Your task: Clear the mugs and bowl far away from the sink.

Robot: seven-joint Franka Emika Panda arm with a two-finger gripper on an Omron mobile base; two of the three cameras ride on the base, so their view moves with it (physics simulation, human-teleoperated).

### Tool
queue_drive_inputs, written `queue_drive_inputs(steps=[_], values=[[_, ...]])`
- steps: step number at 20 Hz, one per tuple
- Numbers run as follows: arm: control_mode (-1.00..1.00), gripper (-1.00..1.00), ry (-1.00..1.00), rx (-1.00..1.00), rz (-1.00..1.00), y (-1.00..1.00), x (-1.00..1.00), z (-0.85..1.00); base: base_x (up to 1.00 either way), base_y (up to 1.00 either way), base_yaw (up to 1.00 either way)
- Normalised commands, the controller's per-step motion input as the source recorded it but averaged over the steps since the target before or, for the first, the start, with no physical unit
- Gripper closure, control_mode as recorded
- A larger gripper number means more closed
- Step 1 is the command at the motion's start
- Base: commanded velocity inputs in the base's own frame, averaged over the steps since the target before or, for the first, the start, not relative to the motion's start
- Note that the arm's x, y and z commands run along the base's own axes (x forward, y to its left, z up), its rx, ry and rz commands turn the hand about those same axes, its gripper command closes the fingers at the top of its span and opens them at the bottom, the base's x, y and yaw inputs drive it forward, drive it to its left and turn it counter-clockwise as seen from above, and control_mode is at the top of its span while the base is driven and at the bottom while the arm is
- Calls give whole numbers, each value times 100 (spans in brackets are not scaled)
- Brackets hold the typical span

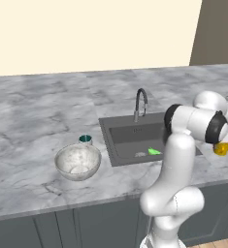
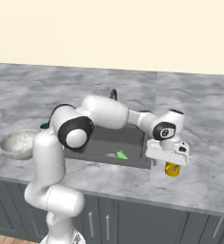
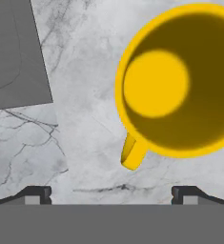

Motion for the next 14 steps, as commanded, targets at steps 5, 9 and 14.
queue_drive_inputs(steps=[5, 9, 14], values=[[-100, -100, -2, 0, -10, 0, 15, -15, 0, 0, 0], [-100, -100, -3, 0, -11, -9, 19, -32, 0, 0, 0], [-100, -100, -1, 0, -10, -10, 24, -30, 0, 0, 0]])
